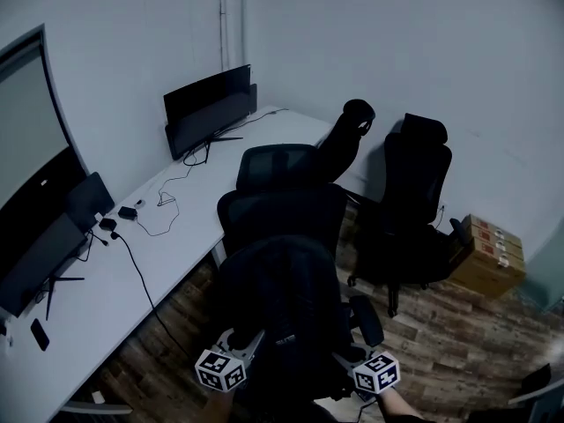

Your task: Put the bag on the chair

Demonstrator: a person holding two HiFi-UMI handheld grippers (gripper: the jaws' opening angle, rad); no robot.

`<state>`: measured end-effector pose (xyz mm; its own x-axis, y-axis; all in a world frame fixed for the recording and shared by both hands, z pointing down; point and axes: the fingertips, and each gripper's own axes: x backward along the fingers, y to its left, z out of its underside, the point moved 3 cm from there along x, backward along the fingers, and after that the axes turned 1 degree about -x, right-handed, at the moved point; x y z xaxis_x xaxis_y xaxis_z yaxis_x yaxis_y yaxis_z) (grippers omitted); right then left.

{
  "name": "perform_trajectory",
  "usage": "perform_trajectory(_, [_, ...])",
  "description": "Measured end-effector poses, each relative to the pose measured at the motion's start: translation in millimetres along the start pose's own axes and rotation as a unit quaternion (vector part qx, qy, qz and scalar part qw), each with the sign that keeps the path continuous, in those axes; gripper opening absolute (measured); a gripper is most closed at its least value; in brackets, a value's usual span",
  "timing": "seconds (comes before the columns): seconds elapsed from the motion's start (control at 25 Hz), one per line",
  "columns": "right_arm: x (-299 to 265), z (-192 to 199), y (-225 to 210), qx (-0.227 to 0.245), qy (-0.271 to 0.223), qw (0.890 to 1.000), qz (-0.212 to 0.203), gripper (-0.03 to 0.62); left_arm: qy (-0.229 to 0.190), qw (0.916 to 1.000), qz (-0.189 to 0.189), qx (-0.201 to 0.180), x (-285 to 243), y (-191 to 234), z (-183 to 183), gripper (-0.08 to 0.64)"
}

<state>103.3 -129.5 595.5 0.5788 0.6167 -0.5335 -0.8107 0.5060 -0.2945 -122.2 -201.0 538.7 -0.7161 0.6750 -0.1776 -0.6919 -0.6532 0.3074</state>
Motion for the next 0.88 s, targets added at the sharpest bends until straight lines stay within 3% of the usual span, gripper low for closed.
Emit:
perform_trajectory(0.36, [-77.0, -19.6, -80.3, 0.010, 0.041, 0.998, -0.051, 0.106, 0.008, 0.9977, -0.059, 0.033, -68.9, 55.9, 22.4, 0.126])
perform_trajectory(0.88, [-206.2, -20.3, -180.7, 0.006, 0.075, 0.993, -0.088, 0.106, 0.016, 0.9936, -0.101, 0.049, -166.4, 157.8, 74.1, 0.127])
